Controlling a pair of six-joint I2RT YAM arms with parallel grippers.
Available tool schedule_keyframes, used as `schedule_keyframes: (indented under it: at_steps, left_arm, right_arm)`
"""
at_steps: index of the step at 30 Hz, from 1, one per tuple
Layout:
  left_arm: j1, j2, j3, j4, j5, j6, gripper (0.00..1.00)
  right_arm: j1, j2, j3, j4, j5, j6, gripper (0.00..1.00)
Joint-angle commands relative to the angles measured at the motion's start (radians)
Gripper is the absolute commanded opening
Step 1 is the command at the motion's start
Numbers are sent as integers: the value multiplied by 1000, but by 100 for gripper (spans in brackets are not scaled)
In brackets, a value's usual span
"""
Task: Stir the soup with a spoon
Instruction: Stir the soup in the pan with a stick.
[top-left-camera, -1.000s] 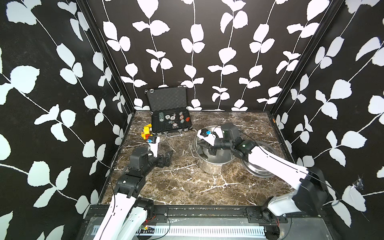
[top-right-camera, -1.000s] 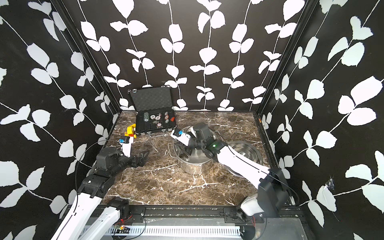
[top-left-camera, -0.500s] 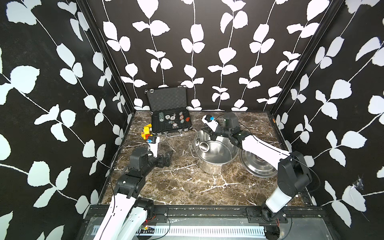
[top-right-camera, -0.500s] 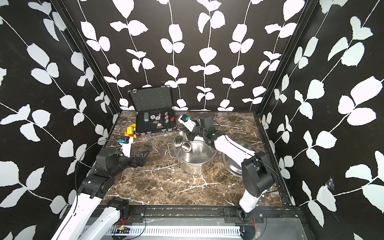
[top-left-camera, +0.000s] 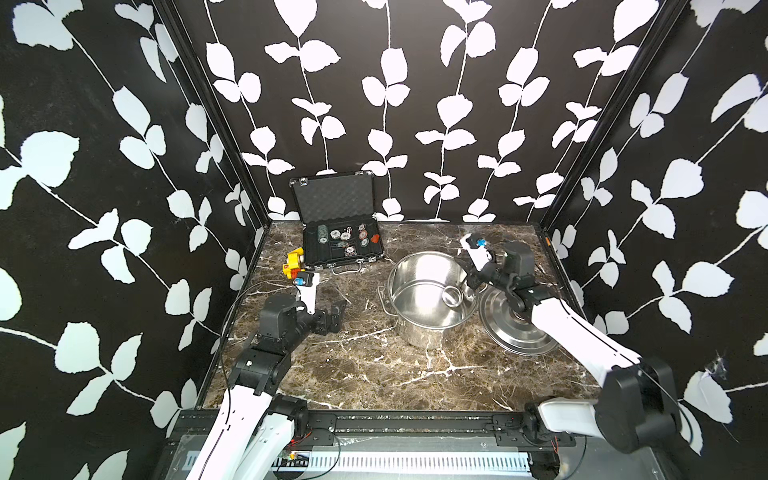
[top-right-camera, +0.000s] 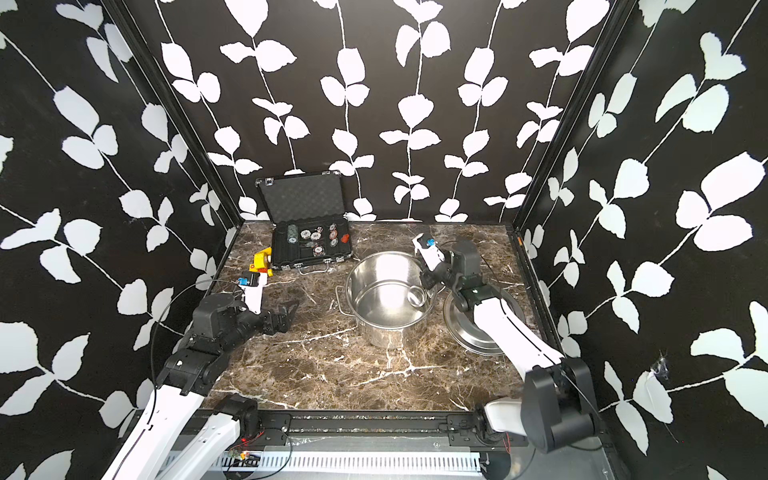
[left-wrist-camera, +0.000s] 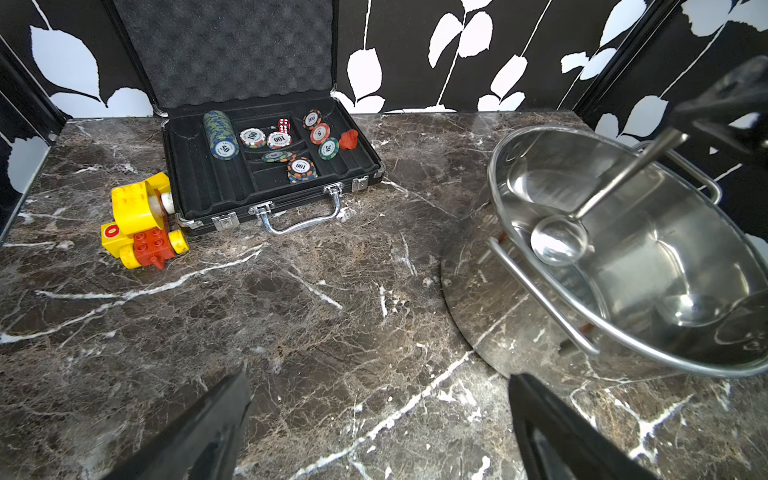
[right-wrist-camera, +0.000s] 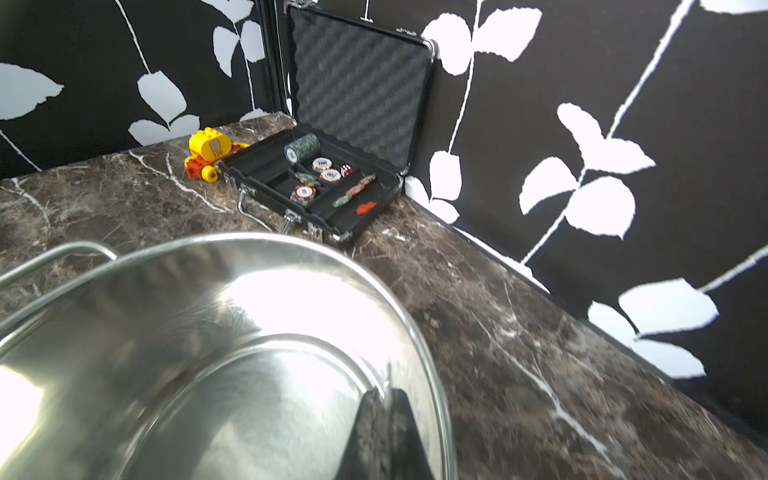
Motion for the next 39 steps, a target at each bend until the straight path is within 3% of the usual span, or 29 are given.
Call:
schedule_keyframes:
  at_steps: [1,8,16,22,26,39]
  left_arm:
    - [-2,-4,-10,17,8,11,99]
    - [-2,-3,-9,17,5,12,99]
    - [-2,-2,-9,15,6,12,99]
    - [-2,-5,-10,14,11,10,99]
    - [-2,-4,-10,17,13,11,99]
    - [-3,-10,-12,18,20,8,99]
  right_arm:
    - [-4,-76,-33,-90,-20,-18,0]
    - [17,-271,-136,-194,-84,24,0]
    - [230,-324,-87,-290,-38,-1,0]
    - [394,-173,42,-270,16,-78,0]
    - [439,-2,139,-175,-8,-113,0]
    - [357,373,420,7,-123,-93,0]
